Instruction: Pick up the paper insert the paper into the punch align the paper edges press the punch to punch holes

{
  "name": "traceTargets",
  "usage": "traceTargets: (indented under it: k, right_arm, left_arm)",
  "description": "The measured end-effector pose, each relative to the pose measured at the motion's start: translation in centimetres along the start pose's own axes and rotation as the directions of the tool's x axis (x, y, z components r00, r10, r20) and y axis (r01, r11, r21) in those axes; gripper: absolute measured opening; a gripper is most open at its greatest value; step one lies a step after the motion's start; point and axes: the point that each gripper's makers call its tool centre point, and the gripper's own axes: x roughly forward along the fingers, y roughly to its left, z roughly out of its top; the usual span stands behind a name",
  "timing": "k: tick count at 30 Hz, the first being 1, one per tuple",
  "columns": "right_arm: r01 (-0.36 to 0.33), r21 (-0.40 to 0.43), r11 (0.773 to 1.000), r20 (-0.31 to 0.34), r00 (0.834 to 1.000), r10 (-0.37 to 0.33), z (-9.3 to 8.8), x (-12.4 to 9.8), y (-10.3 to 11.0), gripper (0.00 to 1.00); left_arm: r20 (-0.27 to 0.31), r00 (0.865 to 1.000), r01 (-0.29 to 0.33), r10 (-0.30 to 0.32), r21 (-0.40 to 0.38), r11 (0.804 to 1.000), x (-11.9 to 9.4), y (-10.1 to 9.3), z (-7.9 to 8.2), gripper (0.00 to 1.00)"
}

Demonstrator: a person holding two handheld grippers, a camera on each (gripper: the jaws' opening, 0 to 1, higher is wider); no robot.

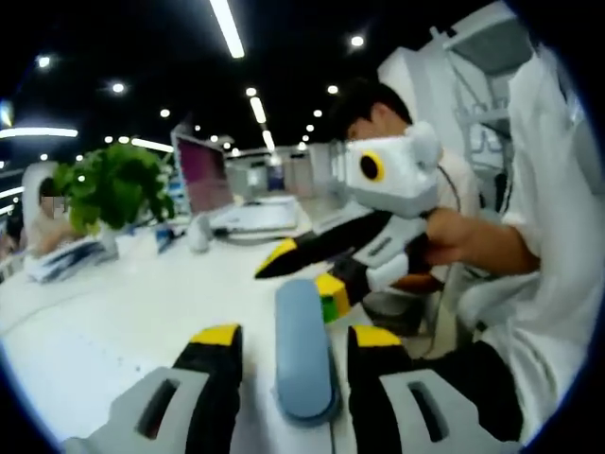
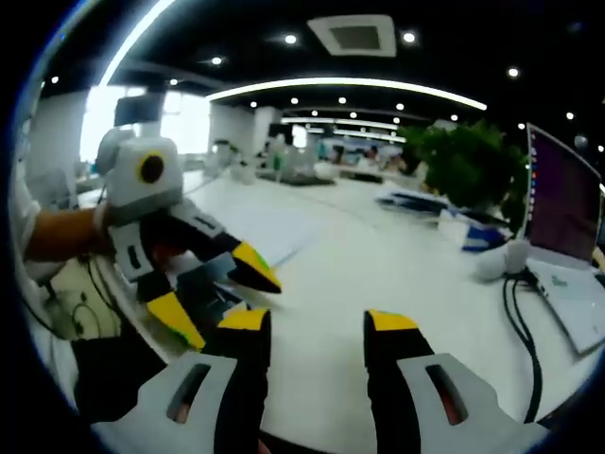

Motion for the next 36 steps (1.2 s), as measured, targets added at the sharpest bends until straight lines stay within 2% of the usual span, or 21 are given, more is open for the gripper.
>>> traceTargets:
  k: [15,17,19,22,24,26,27,31,35,36]
  right_arm:
    - [-0.005,0.002,1.0,-0.006,1.0,0.005,0.2,-0.3,-0.2,0.42]
    - [-0.008,0.017,1.0,0.019,1.0,0.007,1.2,-0.9,-0.2,0.4]
    - [-0.016,0.001,1.0,0.068,0.998,0.016,3.0,-1.4,0.2,0.36]
    - [-0.054,-0.031,0.998,0.137,0.989,0.057,5.8,-2.0,1.5,0.24]
    - [-0.088,-0.055,0.995,0.177,0.979,0.097,7.4,-2.2,2.7,0.12]
    - [-0.115,-0.083,0.99,0.199,0.971,0.13,8.4,-2.1,4.1,0.05]
    - [-0.12,-0.107,0.987,0.201,0.97,0.139,8.7,-1.7,4.7,0.05]
    - [-0.138,-0.109,0.984,0.166,0.974,0.154,7.8,-0.3,6.1,0.05]
    - [-0.138,-0.112,0.984,0.102,0.984,0.149,5.8,0.6,6.5,0.04]
    - [-0.097,-0.11,0.989,0.14,0.984,0.112,6.4,0.3,5.7,0.04]
  left_arm:
    - [-0.013,1.0,-0.006,0.005,-0.023,1.0,-0.1,0.4,-0.2,0.27]
    - [-0.015,1.0,-0.006,0.006,-0.023,1.0,-0.1,0.5,-0.3,0.27]
    - [-0.016,1.0,-0.005,0.005,-0.024,1.0,-0.1,0.5,-0.3,0.26]
    - [-0.017,1.0,-0.004,0.004,-0.025,1.0,-0.1,0.6,-0.4,0.26]
    - [-0.017,1.0,-0.004,0.004,-0.027,1.0,-0.1,0.7,-0.4,0.26]
    - [-0.018,1.0,-0.004,0.004,-0.028,1.0,-0.1,0.6,-0.4,0.26]
    - [-0.018,1.0,-0.003,0.003,-0.028,1.0,-0.1,0.6,-0.5,0.26]
    - [-0.018,1.0,-0.003,0.002,-0.029,1.0,-0.1,0.6,-0.5,0.26]
    - [-0.019,1.0,-0.002,0.001,-0.033,0.999,-0.2,0.6,-0.5,0.25]
    - [-0.02,1.0,-0.001,0.0,-0.037,0.999,-0.1,0.6,-0.5,0.25]
